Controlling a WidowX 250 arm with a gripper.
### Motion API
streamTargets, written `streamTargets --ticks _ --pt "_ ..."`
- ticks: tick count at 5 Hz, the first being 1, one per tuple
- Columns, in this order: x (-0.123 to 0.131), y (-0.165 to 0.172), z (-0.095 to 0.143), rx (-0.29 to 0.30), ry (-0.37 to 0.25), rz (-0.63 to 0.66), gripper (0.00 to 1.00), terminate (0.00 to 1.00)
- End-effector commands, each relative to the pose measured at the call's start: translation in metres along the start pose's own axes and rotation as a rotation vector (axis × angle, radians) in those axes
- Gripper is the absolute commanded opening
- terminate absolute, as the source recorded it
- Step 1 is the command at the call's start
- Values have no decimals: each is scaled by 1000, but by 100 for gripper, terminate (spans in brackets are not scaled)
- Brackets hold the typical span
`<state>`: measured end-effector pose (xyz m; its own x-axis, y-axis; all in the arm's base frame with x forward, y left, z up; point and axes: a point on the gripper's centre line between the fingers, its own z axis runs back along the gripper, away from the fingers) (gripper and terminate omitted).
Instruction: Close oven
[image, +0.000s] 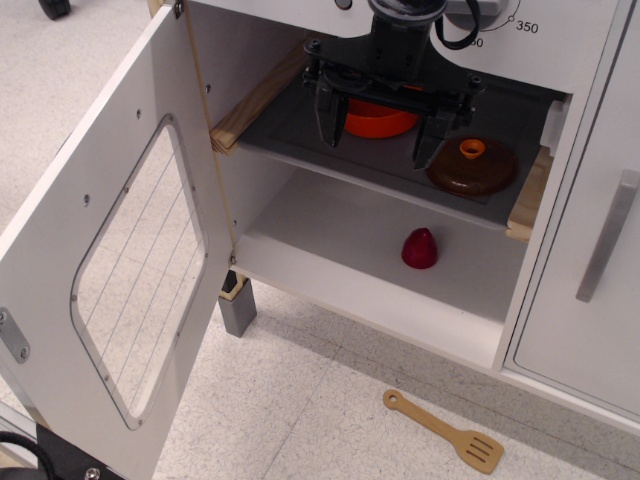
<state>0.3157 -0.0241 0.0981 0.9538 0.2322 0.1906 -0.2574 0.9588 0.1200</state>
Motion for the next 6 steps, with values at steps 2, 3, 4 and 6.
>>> streamTargets --ticks 2,3,4,6 --pt "-10 30 10 -25 32 -8 100 0" --pt "-16 67 27 -12 40 -19 100 0" --pt "-14 106 44 -18 19 9 100 0" --pt "-39 172 62 27 43 22 100 0"
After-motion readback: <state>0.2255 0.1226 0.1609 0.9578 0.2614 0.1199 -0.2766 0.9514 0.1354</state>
